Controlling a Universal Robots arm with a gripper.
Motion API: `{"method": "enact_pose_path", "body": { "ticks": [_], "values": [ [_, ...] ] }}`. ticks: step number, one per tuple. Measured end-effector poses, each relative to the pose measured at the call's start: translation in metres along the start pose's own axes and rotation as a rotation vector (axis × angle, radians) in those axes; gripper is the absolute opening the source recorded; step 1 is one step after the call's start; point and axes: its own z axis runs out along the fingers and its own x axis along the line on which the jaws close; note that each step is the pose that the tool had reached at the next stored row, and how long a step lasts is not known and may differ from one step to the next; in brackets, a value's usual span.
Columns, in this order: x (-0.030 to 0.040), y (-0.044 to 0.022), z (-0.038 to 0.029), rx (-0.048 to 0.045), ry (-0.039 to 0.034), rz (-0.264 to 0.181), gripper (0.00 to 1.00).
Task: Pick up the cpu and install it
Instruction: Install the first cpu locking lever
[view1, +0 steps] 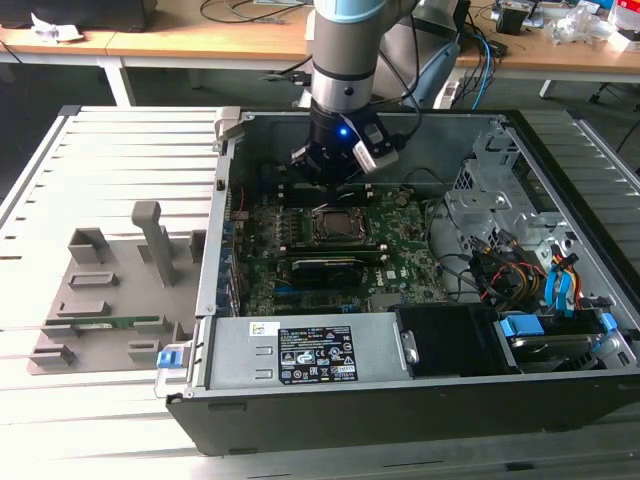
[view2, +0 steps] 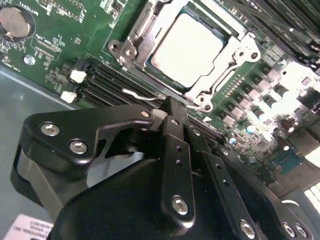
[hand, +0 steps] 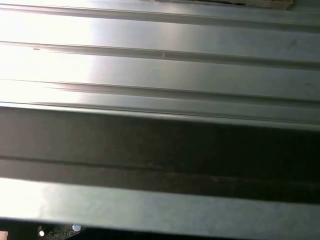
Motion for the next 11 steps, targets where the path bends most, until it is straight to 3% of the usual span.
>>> {"method": "enact_pose_path", "body": {
  "ticks": [6,11],
  "values": [
    [-0.0066,-0.0004,0.0055,0.0039,0.0011,-0.001,0.11],
    [-0.0162,-0.0011,0.0092,0.0084,0.0023,-0.002,0.11]
  ]
}}
